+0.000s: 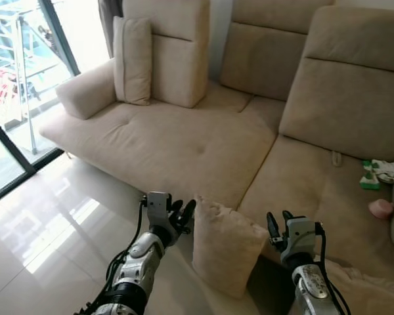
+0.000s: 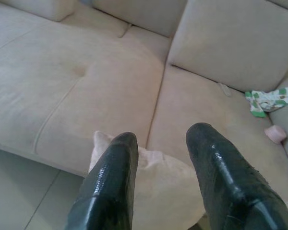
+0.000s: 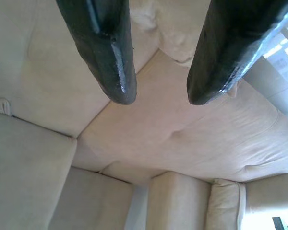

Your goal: Move the pillow to the sofa from floor

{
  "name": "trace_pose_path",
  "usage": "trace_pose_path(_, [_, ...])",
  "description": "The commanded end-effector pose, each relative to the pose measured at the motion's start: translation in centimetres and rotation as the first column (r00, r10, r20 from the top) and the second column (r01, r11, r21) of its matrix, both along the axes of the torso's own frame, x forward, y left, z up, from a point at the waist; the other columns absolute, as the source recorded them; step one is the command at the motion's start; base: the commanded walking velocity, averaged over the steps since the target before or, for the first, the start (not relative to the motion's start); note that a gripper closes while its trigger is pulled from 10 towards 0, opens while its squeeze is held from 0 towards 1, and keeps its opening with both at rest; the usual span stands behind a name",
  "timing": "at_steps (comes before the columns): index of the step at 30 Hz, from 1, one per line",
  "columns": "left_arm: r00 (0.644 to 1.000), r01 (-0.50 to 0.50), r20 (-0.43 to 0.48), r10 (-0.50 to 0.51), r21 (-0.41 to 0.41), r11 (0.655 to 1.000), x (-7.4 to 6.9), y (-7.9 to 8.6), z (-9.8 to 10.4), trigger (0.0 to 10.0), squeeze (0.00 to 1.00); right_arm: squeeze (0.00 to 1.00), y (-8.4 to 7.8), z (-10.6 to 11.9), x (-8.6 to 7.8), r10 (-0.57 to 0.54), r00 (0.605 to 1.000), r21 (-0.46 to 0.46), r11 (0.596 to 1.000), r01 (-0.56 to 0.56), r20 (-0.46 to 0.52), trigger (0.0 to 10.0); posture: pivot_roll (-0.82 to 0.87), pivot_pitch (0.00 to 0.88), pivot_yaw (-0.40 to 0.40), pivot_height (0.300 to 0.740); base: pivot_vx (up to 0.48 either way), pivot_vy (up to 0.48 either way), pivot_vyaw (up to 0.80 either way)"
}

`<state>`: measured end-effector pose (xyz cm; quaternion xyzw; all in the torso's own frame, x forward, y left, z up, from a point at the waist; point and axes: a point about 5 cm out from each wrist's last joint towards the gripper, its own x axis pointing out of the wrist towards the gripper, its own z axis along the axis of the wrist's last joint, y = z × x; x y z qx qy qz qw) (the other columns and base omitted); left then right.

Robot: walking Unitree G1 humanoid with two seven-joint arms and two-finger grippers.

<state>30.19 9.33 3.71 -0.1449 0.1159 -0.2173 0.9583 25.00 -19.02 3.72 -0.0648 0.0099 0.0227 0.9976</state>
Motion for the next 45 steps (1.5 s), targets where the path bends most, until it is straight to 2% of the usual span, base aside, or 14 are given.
trace_pose_path(1, [1.000, 0.001, -0.017, -0.001, -0.001, 1.000, -0.08, -0.01, -0.20, 10.0, 0.00, 0.00, 0.24, -0.16, -0.06, 0.015, 1.000, -0.014, 1.000, -0.015, -0.002, 10.0, 0.08, 0.000, 0.039, 0.740, 0.000, 0.000, 0.00])
trace_pose_path(9, [1.000, 0.009, -0.018, -0.009, 0.005, 1.000, -0.07, -0.01, -0.22, 10.0, 0.00, 0.00, 0.64, -0.29, -0.33, 0.059, 0.998, -0.074, 0.995, -0.059, -0.004, 10.0, 0.07, 0.000, 0.042, 0.740, 0.000, 0.000, 0.00])
trace_pose_path(16, [1.000, 0.013, -0.015, -0.013, 0.004, 1.000, 0.01, -0.11, -0.13, 10.0, 0.00, 0.00, 0.67, -0.19, -0.27, 0.061, 0.998, -0.078, 0.995, -0.061, 0.004, 10.0, 0.07, 0.000, 0.046, 0.740, 0.000, 0.000, 0.00])
trace_pose_path(37, [1.000, 0.023, -0.007, -0.023, 0.013, 1.000, 0.27, -0.31, 0.10, 10.0, 0.00, 0.00, 0.72, -0.15, -0.26, 0.053, 0.998, -0.085, 0.995, -0.051, 0.017, 10.0, 0.06, 0.000, 0.058, 0.740, 0.325, 0.000, 0.00])
trace_pose_path(45, [1.000, 0.024, -0.007, -0.024, 0.001, 1.000, 0.32, -0.31, 0.14, 10.0, 0.00, 0.00, 0.65, -0.23, -0.26, 0.048, 0.999, -0.087, 0.995, -0.047, 0.017, 10.0, 0.05, 0.000, 0.059, 0.740, 0.167, 0.000, 0.00])
